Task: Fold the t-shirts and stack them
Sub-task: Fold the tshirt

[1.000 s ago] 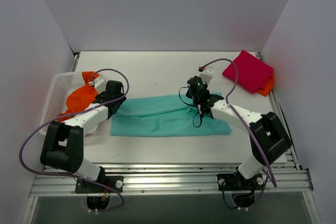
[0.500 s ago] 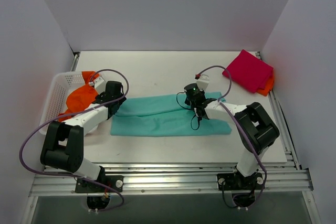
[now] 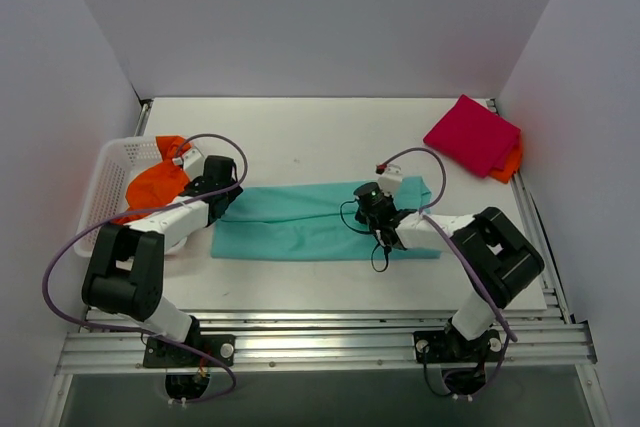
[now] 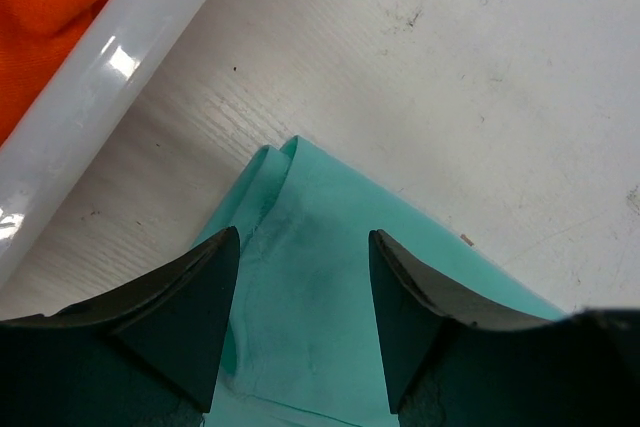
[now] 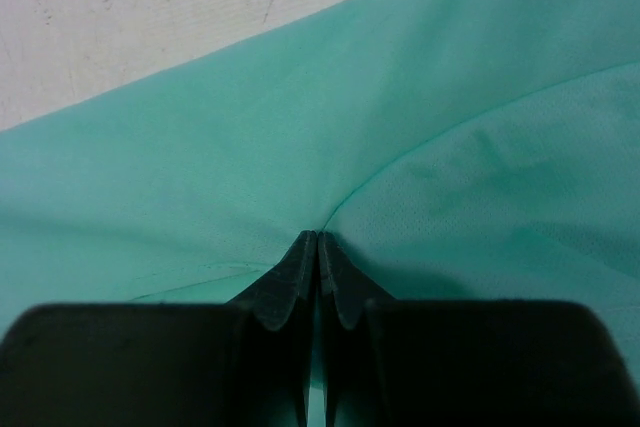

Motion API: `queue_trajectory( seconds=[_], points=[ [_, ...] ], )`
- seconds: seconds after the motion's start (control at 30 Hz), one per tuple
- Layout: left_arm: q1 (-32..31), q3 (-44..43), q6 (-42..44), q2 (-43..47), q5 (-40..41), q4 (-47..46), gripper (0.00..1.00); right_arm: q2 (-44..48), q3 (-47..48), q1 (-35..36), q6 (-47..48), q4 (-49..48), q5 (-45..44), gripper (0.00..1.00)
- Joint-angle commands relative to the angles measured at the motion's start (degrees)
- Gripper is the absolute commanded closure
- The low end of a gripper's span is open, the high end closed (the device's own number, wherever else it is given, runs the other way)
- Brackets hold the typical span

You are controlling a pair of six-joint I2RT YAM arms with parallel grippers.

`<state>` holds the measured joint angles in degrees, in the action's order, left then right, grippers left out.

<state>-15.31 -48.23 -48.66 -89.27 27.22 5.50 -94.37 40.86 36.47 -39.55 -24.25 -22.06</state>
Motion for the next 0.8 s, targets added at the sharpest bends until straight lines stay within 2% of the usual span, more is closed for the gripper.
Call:
queue_trajectory(
  seconds=[0.0, 0.27, 0.37, 0.53, 0.77],
  points=[
    [0.28, -0.03, 0.59, -0.72, -0.68, -3.39, 0.37, -0.81, -2.01, 0.44, -2.28, -3.25, -1.14, 1.00],
    [0.28, -0.11, 0.68, -1.16, -0.77, -3.65, 0.37, -7.14, -4.39, 0.44, -3.25, -9.49, -0.35, 1.00],
    [0.28, -0.29, 0.76, -0.81, -0.50, -3.30, 0.37, -7.50, -3.51, 0.36, -2.99, -8.98, -0.43, 1.00],
    [0.28, -0.03, 0.85, 0.59, -0.15, -2.60, 0.37, 0.84, -0.44, 0.88, -2.11, 0.24, -5.87, 1.00],
    [0.28, -0.20, 0.94, 2.52, -0.68, -2.25, 0.37, 12.27, 9.84, 0.97, 1.40, 13.77, -15.10, 1.00]
  ],
)
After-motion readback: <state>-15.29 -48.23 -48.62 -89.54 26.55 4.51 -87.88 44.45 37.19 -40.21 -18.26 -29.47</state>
